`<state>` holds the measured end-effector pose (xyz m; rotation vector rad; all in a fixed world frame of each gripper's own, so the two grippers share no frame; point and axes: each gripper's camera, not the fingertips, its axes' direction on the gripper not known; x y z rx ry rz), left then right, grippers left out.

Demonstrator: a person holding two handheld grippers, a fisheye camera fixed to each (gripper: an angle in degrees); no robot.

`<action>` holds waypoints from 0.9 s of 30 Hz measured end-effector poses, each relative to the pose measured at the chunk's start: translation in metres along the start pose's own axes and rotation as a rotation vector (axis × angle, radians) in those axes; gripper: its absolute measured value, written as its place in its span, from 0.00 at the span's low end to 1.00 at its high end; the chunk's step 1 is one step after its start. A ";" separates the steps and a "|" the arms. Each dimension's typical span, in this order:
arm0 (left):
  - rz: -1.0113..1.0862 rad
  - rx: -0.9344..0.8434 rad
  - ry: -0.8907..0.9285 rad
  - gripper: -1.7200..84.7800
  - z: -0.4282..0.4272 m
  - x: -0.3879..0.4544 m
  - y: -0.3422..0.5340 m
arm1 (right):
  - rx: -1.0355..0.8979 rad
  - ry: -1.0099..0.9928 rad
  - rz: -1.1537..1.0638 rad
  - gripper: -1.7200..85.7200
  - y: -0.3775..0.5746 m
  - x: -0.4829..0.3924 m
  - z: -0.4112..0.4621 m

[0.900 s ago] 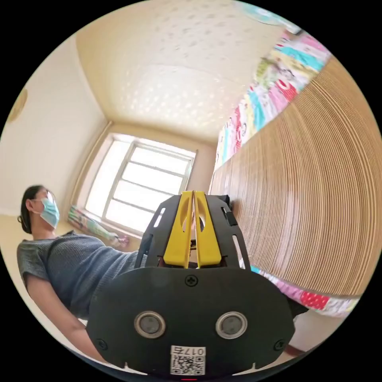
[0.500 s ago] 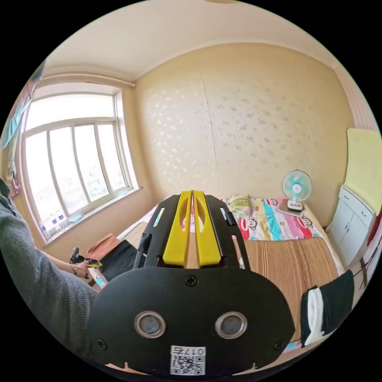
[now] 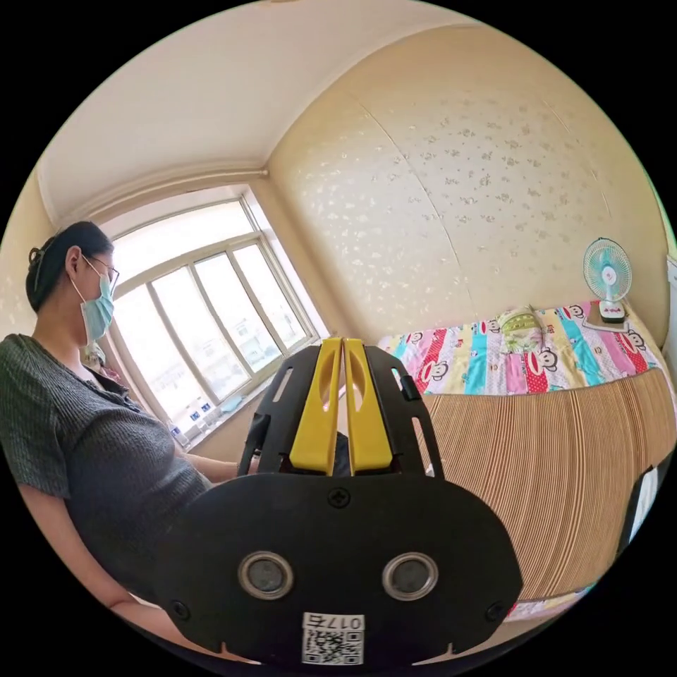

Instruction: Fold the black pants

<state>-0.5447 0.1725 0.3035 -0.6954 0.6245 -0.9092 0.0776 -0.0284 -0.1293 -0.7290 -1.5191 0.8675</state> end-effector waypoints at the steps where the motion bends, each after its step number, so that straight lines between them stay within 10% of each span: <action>1: 0.036 0.010 0.088 0.04 -0.001 0.002 0.001 | -0.030 0.019 -0.003 0.02 0.001 -0.009 0.005; 4: 0.257 0.003 0.473 0.02 0.004 0.039 0.012 | -0.065 0.076 -0.018 0.02 0.004 -0.030 0.014; 14: 0.734 -0.395 0.553 0.06 0.144 0.265 0.096 | -0.176 0.072 0.024 0.02 -0.002 -0.043 0.070; 17: 0.662 -0.458 0.582 0.13 0.169 0.256 0.110 | -0.267 0.034 0.055 0.02 -0.003 -0.037 0.097; 27: -0.204 0.271 0.457 0.16 0.058 0.012 0.095 | -0.325 0.021 0.184 0.02 0.002 0.000 0.115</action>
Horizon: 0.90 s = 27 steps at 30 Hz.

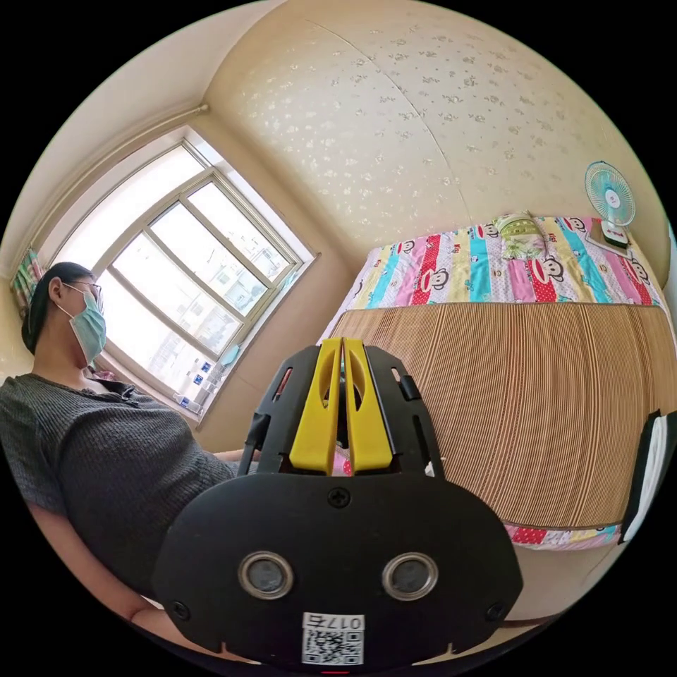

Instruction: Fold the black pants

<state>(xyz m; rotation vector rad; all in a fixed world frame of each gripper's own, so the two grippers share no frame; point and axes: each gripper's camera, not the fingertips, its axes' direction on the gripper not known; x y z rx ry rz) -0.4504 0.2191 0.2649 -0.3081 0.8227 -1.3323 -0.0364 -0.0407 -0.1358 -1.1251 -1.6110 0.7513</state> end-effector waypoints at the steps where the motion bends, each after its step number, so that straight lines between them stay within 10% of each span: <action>1: -0.037 0.043 -0.009 0.17 -0.007 -0.008 -0.004 | -0.009 -0.002 0.007 0.02 -0.004 0.003 0.002; 10: -0.167 -0.028 0.051 0.08 0.055 -0.048 -0.038 | -0.169 0.007 -0.049 0.02 -0.053 0.012 0.037; 27: 0.885 -0.368 -0.078 0.07 0.111 0.139 0.249 | -0.820 -0.086 -0.236 0.16 -0.151 0.019 0.213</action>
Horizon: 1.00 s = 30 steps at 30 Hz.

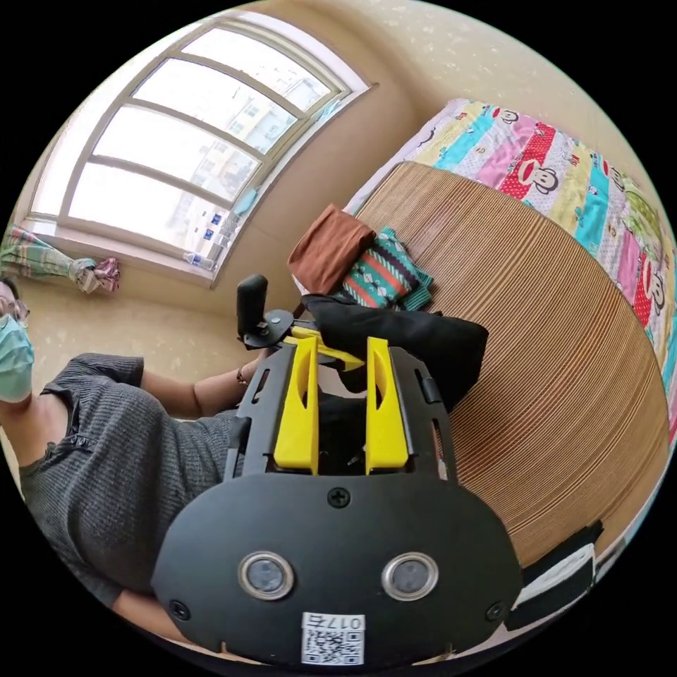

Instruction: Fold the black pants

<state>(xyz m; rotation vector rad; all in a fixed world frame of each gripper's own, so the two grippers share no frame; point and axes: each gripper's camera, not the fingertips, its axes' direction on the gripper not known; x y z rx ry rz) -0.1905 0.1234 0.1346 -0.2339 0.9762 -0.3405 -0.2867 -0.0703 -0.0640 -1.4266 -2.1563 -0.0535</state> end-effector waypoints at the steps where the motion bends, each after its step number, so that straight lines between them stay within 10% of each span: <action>1: 0.016 -0.005 0.000 0.07 0.002 0.007 0.001 | -0.051 0.024 -0.017 0.18 -0.012 -0.001 0.009; 17: 0.301 -0.216 -0.045 0.07 0.105 0.132 0.081 | -0.491 -0.135 -0.213 0.07 0.005 0.023 0.027; 30: 0.202 0.095 -0.002 0.08 0.056 0.129 0.074 | 0.645 -0.300 -0.337 0.02 0.215 0.065 -0.209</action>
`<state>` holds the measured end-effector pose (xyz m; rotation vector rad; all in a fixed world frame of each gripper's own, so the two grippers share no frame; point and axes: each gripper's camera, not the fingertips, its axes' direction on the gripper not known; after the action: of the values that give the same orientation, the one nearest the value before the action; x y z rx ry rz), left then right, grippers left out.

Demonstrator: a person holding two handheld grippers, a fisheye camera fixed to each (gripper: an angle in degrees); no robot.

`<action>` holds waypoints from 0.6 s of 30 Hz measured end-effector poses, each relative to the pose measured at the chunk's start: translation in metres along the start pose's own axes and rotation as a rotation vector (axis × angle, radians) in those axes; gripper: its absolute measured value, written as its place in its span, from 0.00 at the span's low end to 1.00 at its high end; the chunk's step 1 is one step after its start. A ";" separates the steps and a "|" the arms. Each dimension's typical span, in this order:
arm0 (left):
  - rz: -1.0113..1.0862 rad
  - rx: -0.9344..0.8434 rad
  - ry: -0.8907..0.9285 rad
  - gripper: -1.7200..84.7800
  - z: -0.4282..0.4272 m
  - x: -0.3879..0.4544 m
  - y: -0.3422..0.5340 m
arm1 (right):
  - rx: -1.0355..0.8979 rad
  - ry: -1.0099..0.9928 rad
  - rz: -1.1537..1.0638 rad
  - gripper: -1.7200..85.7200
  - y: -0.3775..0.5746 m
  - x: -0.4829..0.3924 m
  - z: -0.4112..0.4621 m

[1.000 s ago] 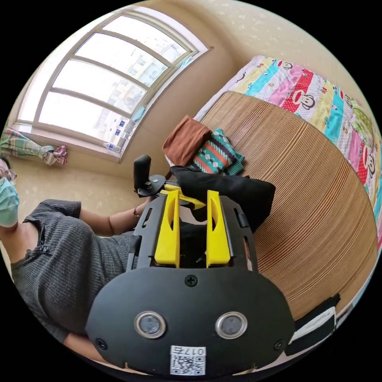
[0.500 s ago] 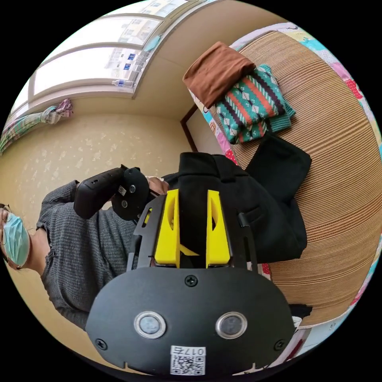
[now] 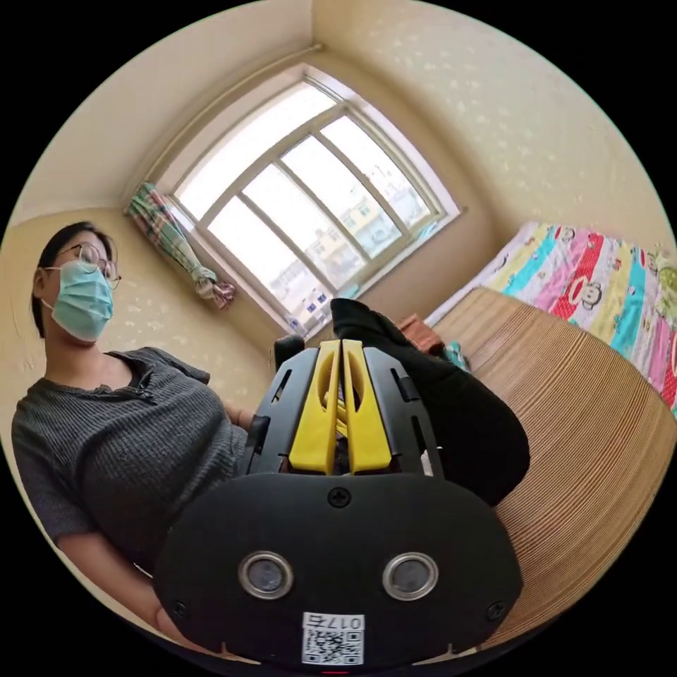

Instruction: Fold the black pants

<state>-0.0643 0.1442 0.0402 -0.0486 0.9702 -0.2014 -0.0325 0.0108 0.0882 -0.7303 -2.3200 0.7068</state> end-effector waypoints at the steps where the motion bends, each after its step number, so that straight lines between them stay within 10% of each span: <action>1: 0.009 0.030 0.024 0.08 -0.006 0.001 -0.004 | 0.069 -0.018 -0.047 0.02 -0.004 -0.013 -0.021; 12: 0.157 0.170 0.231 0.10 -0.079 -0.004 -0.057 | 0.627 -0.214 -0.447 0.02 -0.049 -0.093 -0.186; 15: -0.031 0.221 0.196 0.17 -0.061 -0.041 -0.064 | 0.836 -0.617 -0.543 0.02 -0.053 -0.079 -0.217; 18: -0.226 0.215 0.041 0.17 -0.004 -0.092 -0.086 | 0.740 -0.202 -0.630 0.02 -0.072 -0.112 -0.222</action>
<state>-0.1303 0.0779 0.1238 0.0434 0.9784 -0.5155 0.1680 -0.0450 0.2418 0.3987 -2.0296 1.2401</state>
